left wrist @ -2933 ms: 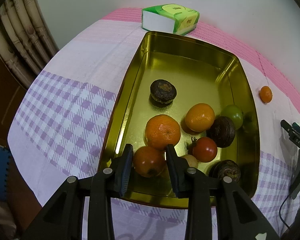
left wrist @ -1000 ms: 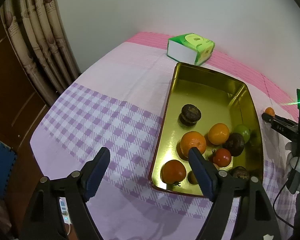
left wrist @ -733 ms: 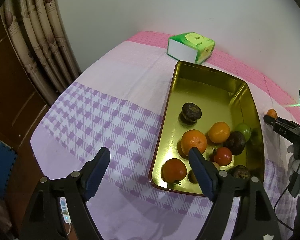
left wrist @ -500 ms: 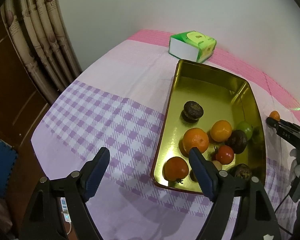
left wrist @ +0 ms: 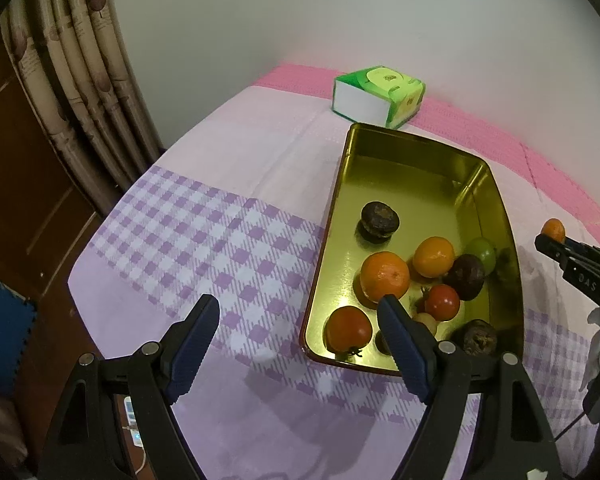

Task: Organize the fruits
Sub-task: 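Carry the small orange with the right tool into the tray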

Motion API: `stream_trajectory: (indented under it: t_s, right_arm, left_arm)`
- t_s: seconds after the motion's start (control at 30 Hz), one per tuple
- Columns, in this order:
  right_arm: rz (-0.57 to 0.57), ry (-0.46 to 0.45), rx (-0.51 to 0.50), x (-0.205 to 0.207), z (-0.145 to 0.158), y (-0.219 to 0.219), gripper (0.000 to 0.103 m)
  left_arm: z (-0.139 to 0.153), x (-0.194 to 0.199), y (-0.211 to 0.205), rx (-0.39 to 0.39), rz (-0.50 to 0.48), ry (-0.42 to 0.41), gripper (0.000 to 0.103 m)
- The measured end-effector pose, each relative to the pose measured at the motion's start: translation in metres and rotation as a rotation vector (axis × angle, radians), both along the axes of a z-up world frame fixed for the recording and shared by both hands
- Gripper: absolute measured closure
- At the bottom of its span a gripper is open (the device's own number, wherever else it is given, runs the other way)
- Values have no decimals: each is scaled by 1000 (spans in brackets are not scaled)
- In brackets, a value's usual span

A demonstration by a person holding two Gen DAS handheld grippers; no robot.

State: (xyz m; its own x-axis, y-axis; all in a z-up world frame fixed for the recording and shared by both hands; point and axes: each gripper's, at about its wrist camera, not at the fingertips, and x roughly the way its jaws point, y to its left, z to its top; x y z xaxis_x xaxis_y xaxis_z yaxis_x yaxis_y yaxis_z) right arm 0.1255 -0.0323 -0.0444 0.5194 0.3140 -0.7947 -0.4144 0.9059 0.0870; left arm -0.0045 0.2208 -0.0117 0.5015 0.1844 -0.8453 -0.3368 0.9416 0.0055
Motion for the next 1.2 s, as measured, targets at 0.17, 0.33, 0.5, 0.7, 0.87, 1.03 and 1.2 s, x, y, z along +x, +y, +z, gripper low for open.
stream_trajectory:
  t_s: [0.17, 0.33, 0.5, 0.7, 0.87, 1.03, 1.2]
  right_arm:
    - [48, -13, 24, -14, 14, 17, 64]
    - [122, -18, 31, -31, 22, 43, 64]
    - [191, -17, 29, -47, 25, 68, 64]
    - [243, 7, 15, -57, 16, 91, 64]
    - [266, 26, -3, -62, 6, 105, 64]
    - [269, 25, -24, -65, -1, 112, 64]
    - [257, 12, -34, -64, -1, 116, 64]
  left_arm:
    - [7, -7, 1, 4, 7, -20, 11]
    - [13, -14, 5, 1, 18, -29, 11]
    - [18, -20, 12, -7, 38, -37, 11]
    - [18, -24, 15, -11, 47, -18, 11]
    - [19, -28, 14, -4, 38, -9, 11]
    - [19, -32, 15, 3, 40, 5, 11]
    - [18, -36, 16, 3, 42, 12, 11]
